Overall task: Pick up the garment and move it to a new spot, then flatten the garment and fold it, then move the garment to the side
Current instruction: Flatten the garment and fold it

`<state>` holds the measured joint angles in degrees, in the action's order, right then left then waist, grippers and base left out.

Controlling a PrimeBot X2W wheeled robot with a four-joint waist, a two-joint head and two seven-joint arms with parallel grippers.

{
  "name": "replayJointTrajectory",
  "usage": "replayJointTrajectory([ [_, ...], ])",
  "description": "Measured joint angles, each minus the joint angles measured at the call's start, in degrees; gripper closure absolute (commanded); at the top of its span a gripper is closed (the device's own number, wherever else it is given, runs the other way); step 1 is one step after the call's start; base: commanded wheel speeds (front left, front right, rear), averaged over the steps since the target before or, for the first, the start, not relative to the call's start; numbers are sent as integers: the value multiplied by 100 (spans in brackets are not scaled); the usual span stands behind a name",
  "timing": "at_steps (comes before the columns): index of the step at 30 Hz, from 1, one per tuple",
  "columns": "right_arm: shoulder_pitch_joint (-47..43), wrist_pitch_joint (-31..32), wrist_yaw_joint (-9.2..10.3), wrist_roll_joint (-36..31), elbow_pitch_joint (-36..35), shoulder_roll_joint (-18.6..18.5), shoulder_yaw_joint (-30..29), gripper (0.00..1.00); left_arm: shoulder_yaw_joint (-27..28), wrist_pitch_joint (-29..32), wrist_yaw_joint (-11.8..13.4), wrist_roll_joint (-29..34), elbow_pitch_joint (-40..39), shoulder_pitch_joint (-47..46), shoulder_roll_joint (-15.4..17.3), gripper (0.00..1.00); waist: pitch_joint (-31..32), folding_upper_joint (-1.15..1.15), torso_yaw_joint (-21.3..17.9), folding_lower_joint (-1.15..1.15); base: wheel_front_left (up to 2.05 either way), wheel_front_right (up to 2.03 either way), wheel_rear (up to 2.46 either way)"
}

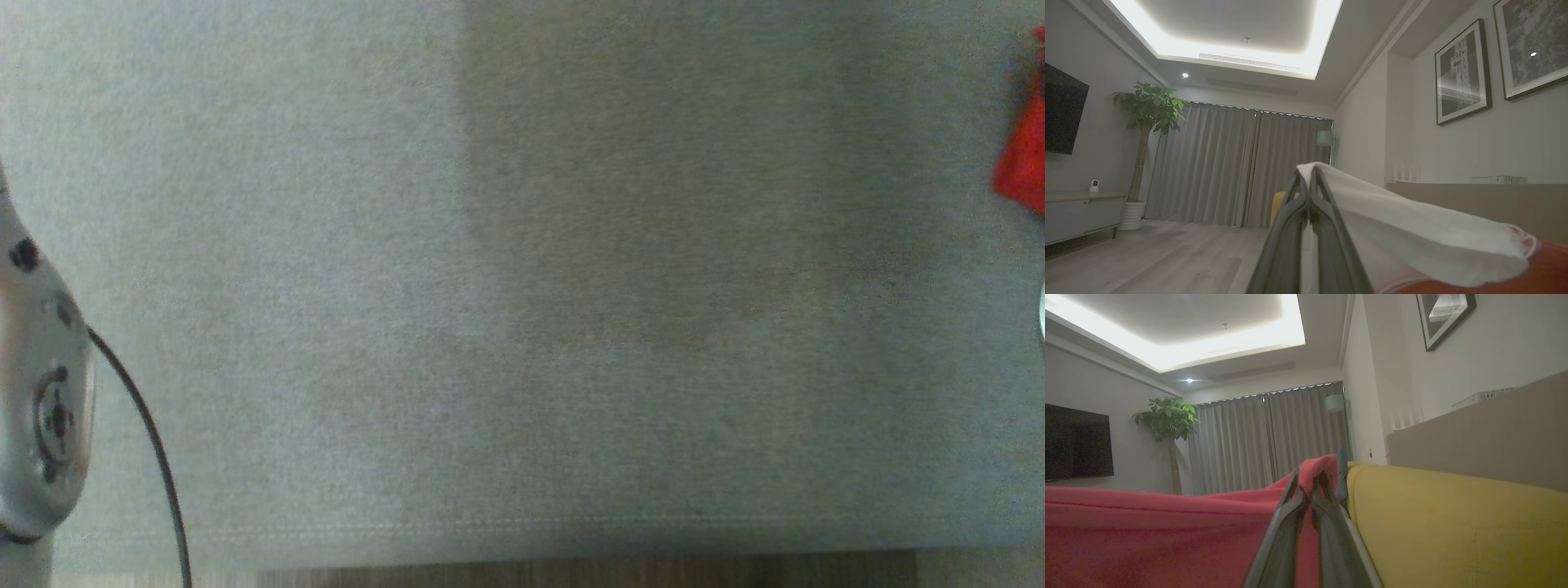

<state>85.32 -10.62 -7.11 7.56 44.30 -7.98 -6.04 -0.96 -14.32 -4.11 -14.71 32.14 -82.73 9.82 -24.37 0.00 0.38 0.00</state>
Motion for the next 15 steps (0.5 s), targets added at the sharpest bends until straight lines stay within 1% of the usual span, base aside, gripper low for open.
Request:
replayJointTrajectory([
  [4, -104, -199, 0, 85, 711, -14, 163, 100, -15, -41, -101, 2, 231, 212, -90, 100, -238, 0, 173, 1, 0, 0, 0],
  [8, -526, -291, 0, 304, 1187, -92, 368, 100, -11, -41, -180, 62, 111, 847, -242, 100, -391, 0, 283, 2, 0, 0, 0],
  [12, -1065, -310, 0, 538, 1545, -177, 648, 100, -45, -41, -257, 242, -67, 1649, -249, 100, -361, 0, 303, 1, 0, 0, 0],
  [15, -1352, -319, 0, 714, 1671, -322, 959, 100, -77, -41, -298, 320, -265, 2153, -243, 100, -259, 0, 305, 0, 0, 0, 0],
])
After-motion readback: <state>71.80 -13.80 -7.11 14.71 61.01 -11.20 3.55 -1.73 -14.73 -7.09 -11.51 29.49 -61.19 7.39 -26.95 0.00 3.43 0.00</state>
